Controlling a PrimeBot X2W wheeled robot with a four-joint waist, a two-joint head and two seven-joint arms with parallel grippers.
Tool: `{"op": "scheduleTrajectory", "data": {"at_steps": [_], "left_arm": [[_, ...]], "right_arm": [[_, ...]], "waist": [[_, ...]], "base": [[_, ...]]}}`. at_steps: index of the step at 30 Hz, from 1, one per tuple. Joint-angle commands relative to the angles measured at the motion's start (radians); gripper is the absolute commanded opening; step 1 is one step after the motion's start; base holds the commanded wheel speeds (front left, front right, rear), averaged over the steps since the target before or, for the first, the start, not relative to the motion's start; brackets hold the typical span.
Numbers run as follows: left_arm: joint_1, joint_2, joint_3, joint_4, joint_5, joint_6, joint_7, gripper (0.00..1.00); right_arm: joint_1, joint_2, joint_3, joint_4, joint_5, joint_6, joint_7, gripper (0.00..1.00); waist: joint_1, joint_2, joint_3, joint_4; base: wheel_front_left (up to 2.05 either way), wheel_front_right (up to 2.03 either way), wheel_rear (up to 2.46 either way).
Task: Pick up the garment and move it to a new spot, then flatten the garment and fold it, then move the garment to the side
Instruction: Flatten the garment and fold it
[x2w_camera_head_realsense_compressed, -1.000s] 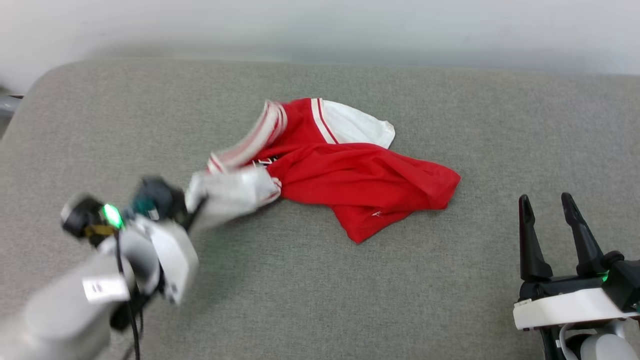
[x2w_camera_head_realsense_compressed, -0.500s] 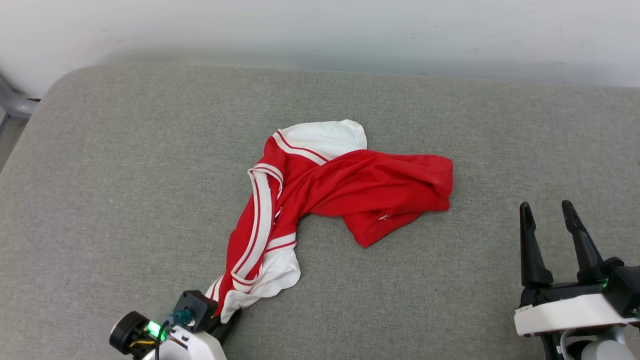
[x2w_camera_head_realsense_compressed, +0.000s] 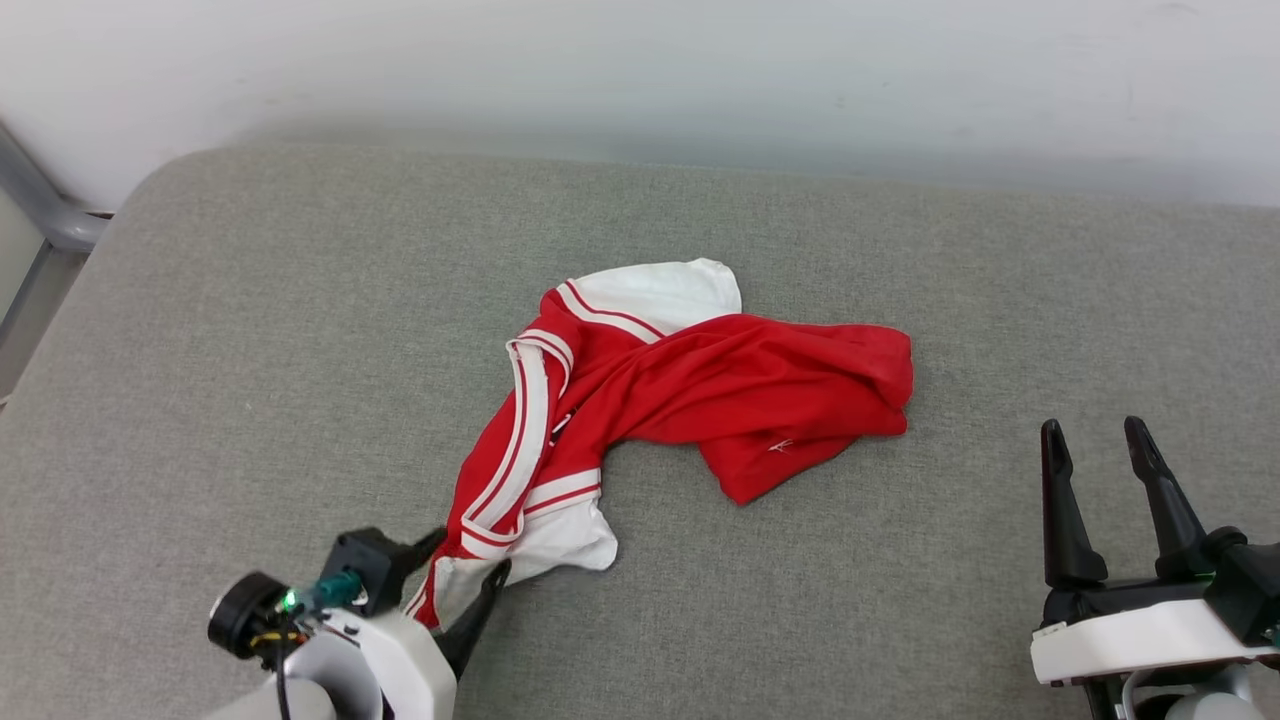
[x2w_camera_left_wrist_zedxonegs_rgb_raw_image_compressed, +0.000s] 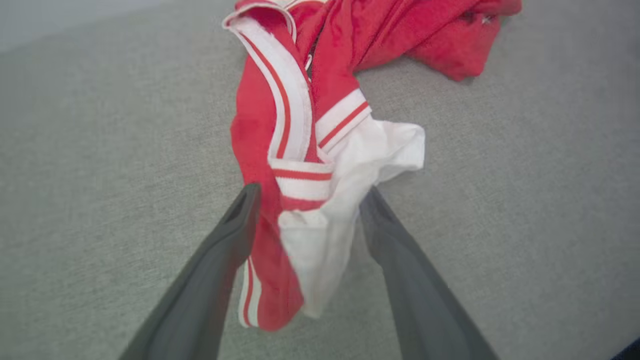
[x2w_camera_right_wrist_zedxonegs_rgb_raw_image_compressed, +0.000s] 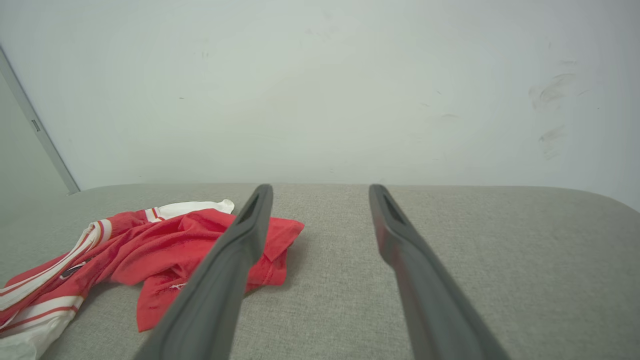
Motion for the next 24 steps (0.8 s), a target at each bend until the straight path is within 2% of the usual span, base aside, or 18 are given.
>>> {"op": "scheduleTrajectory", "data": {"at_steps": [1, 5, 10, 12, 18, 24], "left_arm": [[-0.008, 0.004, 0.005, -0.012, 0.000, 0.007, -0.006, 1.00], [-0.049, 0.051, 0.046, -0.103, 0.015, 0.051, -0.008, 1.00], [-0.131, 0.096, 0.090, -0.178, 0.037, 0.080, 0.012, 1.00], [-0.171, 0.102, 0.112, -0.194, 0.041, 0.079, 0.023, 1.00], [-0.303, 0.115, 0.169, -0.177, 0.017, 0.024, 0.069, 1.00], [-0.464, 0.076, 0.178, -0.068, -0.008, -0.083, 0.177, 1.00]], "right_arm": [[0.008, 0.002, 0.000, 0.002, 0.007, -0.001, -0.002, 1.00], [0.011, 0.002, 0.001, 0.001, 0.009, -0.001, -0.002, 1.00], [0.006, 0.002, 0.002, -0.002, 0.012, -0.001, -0.002, 1.00], [-0.002, 0.002, 0.008, -0.003, 0.012, -0.001, -0.002, 1.00], [-0.025, 0.002, 0.010, -0.013, 0.014, -0.001, -0.002, 1.00], [-0.056, 0.002, 0.017, -0.018, 0.013, -0.001, -0.002, 1.00]], "waist": [[0.0001, 0.0000, -0.002, -0.001], [0.0001, 0.0000, -0.007, -0.010], [0.0001, 0.0000, -0.004, -0.026], [0.0001, 0.0000, 0.002, -0.035], [0.0001, 0.0000, 0.032, -0.066], [0.0001, 0.0000, 0.080, -0.100]], "base": [[0.00, 0.00, 0.00], [0.00, 0.00, 0.00], [0.00, 0.00, 0.00], [0.00, 0.00, 0.00], [0.00, 0.00, 0.00], [0.00, 0.00, 0.00]]}}
